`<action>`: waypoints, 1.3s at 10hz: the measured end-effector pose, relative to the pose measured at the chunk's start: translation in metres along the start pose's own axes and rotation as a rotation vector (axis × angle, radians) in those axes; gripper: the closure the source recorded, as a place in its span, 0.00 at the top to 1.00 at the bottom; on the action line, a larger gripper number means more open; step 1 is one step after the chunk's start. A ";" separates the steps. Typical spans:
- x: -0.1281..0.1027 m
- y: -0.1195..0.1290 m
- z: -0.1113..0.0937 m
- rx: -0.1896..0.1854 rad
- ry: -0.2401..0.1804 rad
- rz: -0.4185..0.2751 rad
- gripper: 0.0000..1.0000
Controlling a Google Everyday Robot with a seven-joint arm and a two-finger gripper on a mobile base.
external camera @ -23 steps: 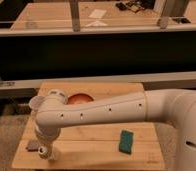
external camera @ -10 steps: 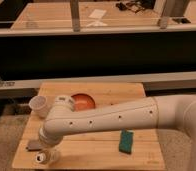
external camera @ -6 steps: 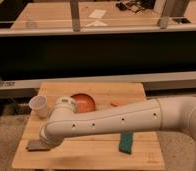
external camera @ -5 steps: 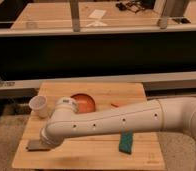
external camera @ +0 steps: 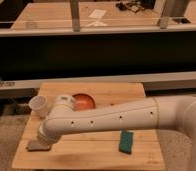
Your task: Knock the bottle over
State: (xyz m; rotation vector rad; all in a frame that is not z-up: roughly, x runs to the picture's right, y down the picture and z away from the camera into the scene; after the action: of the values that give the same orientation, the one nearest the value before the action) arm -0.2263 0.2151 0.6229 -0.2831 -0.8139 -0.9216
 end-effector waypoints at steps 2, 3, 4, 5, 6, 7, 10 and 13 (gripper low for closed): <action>0.002 -0.001 -0.001 0.015 -0.001 0.003 0.08; 0.002 -0.002 -0.001 0.020 -0.001 0.004 0.08; 0.003 -0.001 -0.002 0.024 0.000 0.006 0.08; 0.004 -0.001 -0.002 0.024 0.001 0.006 0.08; 0.003 -0.002 -0.001 0.024 0.001 0.005 0.08; 0.003 -0.002 -0.001 0.024 0.000 0.004 0.08; 0.003 -0.002 -0.001 0.023 -0.002 0.006 0.08; 0.003 -0.001 -0.001 0.023 -0.001 0.006 0.08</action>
State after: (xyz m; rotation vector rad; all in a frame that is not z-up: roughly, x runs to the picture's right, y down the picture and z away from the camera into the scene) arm -0.2259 0.2121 0.6242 -0.2657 -0.8239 -0.9061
